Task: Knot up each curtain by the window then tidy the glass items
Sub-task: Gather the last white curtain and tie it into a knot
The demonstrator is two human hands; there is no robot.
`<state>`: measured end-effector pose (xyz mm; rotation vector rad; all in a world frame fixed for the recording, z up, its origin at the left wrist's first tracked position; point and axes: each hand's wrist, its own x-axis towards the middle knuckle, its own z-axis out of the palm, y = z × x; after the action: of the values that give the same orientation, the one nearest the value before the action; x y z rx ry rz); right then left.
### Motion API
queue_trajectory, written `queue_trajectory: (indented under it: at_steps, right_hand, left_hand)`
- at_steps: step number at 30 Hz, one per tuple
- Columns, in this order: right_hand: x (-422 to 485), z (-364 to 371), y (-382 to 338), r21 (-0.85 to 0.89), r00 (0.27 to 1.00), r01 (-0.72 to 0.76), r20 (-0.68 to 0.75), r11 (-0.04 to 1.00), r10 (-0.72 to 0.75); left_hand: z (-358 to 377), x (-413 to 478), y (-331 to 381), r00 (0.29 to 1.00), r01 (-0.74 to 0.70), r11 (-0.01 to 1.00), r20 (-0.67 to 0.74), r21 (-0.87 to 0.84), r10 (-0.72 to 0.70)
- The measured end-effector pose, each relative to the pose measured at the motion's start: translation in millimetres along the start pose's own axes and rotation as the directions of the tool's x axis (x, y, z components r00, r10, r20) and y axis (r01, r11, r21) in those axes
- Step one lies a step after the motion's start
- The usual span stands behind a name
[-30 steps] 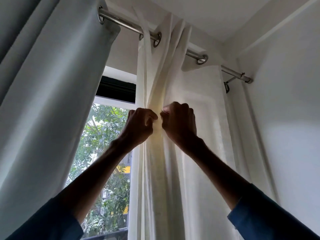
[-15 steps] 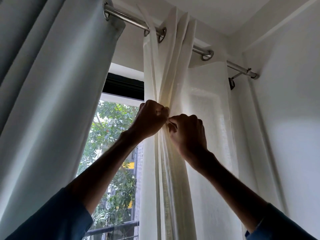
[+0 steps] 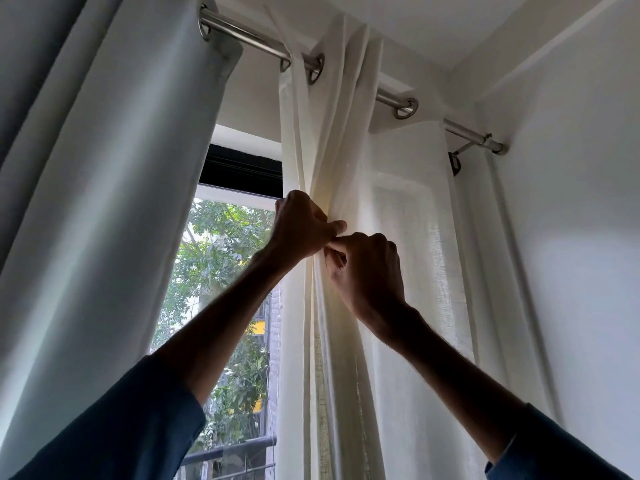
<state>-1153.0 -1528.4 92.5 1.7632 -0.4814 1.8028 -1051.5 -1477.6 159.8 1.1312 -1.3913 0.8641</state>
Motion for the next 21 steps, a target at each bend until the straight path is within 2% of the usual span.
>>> queue_trajectory:
  at_steps: [5, 8, 10, 11, 13, 15, 18, 19, 21]
  right_hand:
    - [-2, -5, 4, -0.012, 0.998, 0.002, -0.065, 1.000, -0.002]
    - [-3, -13, 9, 0.138, 0.999, 0.008, 0.037, 0.990, -0.013]
    - [-2, -22, 21, 0.318, 0.988, -0.086, 0.152, 0.944, 0.039]
    - [-3, -25, 30, 0.354, 0.983, -0.140, 0.162, 0.925, 0.086]
    - [-6, -23, 54, 0.321, 0.973, -0.231, 0.072, 0.919, 0.219]
    - [-7, -17, 84, 0.175, 0.921, -0.383, -0.001, 0.907, 0.389]
    - [-5, -12, 122, -0.031, 0.770, -0.633, 0.075, 0.774, 0.633]
    - [-4, -14, 129, -0.046, 0.724, -0.680, 0.114, 0.731, 0.681]
    - [-1, -15, 135, 0.059, 0.629, -0.769, 0.249, 0.637, 0.737]
  left_hand:
    - [6, 7, 1, 0.999, -0.048, 0.998, 0.021, 0.032, 0.047]
    - [11, 3, -2, 0.996, -0.088, 0.994, -0.011, 0.058, 0.089]
    - [11, 0, -9, 0.994, -0.106, 0.993, -0.014, 0.060, 0.107]
    - [10, -1, -14, 0.993, -0.120, 0.991, -0.012, 0.060, 0.121]
    - [6, -1, -22, 0.988, -0.150, 0.987, -0.027, 0.057, 0.151]
    - [4, -1, -27, 0.983, -0.170, 0.983, -0.055, 0.069, 0.174]
    - [2, -5, -29, 0.975, -0.199, 0.975, -0.083, 0.094, 0.207]
    - [2, -7, -28, 0.972, -0.211, 0.973, -0.087, 0.097, 0.219]
    - [2, -8, -28, 0.966, -0.234, 0.968, -0.091, 0.091, 0.242]
